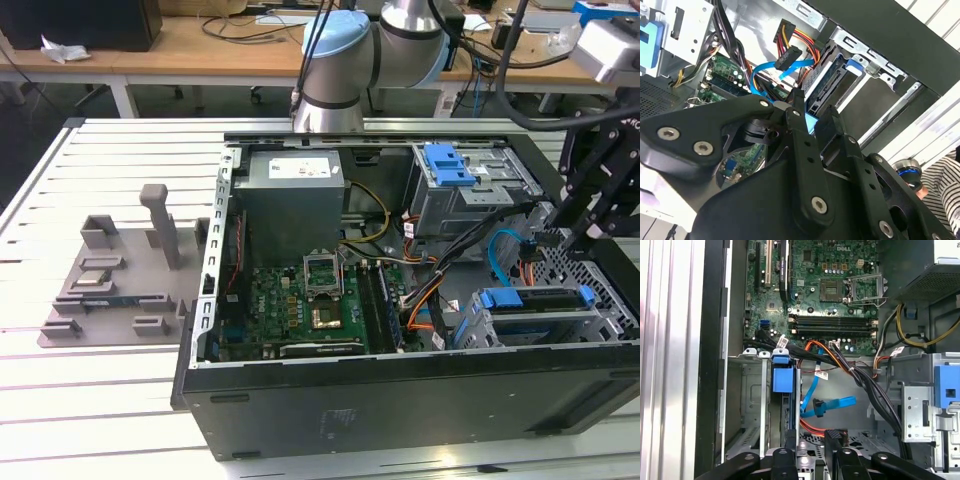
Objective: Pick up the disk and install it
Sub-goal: 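Insert the first disk wire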
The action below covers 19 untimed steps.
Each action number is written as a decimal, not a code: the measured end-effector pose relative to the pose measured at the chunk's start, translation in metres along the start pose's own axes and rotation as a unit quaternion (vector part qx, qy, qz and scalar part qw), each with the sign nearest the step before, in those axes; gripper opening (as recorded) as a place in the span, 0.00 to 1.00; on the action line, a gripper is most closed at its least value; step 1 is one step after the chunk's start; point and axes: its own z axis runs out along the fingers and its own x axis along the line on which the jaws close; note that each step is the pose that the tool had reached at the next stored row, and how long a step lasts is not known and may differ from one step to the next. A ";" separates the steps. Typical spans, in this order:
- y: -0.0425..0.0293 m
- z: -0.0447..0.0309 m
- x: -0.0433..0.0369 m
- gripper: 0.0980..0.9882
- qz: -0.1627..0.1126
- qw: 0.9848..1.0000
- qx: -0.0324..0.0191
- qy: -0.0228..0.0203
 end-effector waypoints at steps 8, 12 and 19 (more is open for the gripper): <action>-0.0006 0.0068 0.0001 0.30 0.000 1.000 0.000 0.000; -0.0012 0.0150 0.0001 0.30 0.000 1.000 0.000 0.000; -0.0047 0.0193 -0.0094 0.30 0.000 1.000 0.000 0.000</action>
